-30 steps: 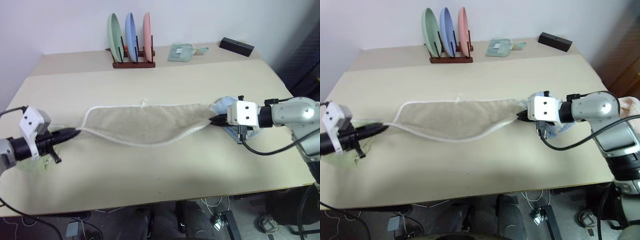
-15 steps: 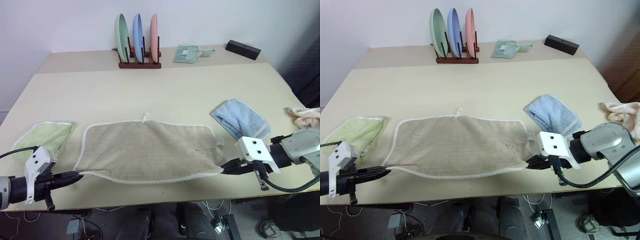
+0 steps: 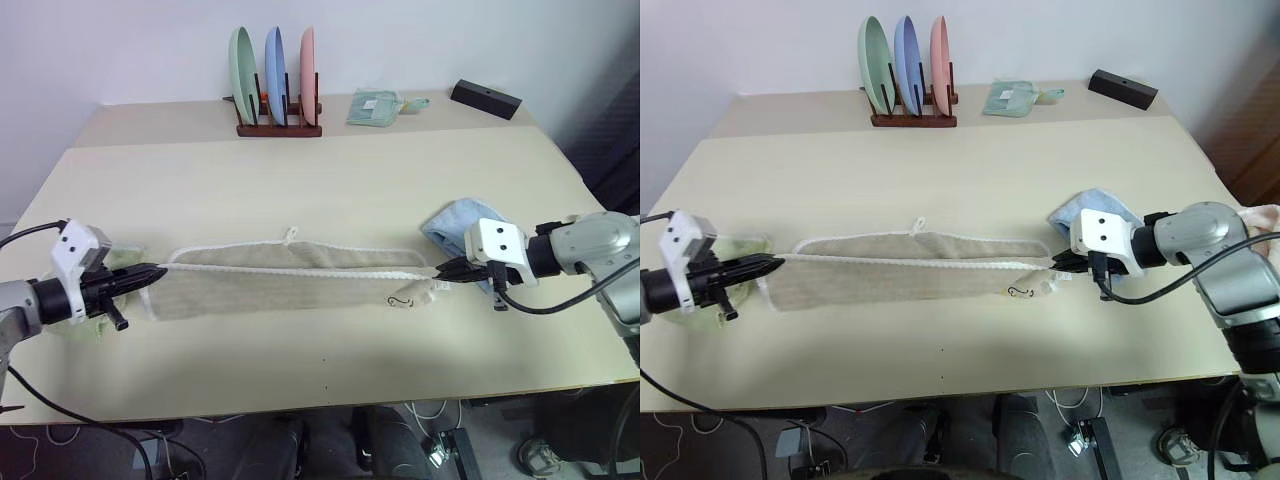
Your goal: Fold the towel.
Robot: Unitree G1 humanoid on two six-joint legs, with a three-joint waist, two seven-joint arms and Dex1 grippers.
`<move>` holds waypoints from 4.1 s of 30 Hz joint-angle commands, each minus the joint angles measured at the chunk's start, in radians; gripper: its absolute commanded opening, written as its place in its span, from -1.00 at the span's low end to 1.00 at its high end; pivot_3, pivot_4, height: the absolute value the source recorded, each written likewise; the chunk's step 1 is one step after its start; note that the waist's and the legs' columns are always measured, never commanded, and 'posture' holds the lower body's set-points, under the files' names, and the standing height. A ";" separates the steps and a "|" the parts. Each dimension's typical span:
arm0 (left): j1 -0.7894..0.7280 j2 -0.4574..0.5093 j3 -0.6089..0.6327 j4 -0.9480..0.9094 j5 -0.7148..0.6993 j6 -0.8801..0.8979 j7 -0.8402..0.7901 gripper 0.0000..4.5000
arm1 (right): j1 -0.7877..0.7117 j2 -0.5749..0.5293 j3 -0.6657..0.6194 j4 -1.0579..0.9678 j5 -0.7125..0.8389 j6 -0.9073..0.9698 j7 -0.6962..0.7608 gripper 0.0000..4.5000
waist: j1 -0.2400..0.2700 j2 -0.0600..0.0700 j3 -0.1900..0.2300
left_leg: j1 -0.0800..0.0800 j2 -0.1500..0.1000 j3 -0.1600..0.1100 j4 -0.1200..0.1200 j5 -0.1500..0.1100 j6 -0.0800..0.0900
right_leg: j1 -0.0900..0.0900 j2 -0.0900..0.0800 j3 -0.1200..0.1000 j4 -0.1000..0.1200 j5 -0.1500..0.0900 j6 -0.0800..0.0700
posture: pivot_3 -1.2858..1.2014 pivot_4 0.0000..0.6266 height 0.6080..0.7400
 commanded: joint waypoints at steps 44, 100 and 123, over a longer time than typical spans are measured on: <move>0.023 -0.096 -0.212 -0.180 0.090 -0.109 0.041 0.27 | 0.272 0.027 -0.097 -0.198 -0.230 -0.095 -0.312 0.45 | 0.005 0.000 -0.001 | -0.013 -0.002 0.001 0.016 -0.002 0.000 | -0.012 -0.001 0.001 0.013 0.001 0.002 | 0.03 -0.52 0.95; -0.100 -0.302 -0.330 -0.280 -0.049 -0.061 0.055 0.27 | 0.428 0.878 -0.979 -0.590 0.757 1.315 -1.156 0.44 | 0.030 0.002 -0.005 | -0.013 -0.002 0.001 0.016 -0.003 0.002 | -0.011 0.000 0.002 0.012 0.001 0.002 | 0.03 -0.52 0.95; -0.058 -0.293 -0.420 -0.377 -0.093 0.032 0.033 0.27 | 0.246 1.013 -1.087 -0.549 0.862 1.261 -1.551 -0.77 | 0.003 0.006 -0.008 | -0.012 -0.003 0.001 0.015 -0.003 0.002 | -0.011 0.000 0.003 0.013 0.001 0.002 | 0.03 -0.52 0.95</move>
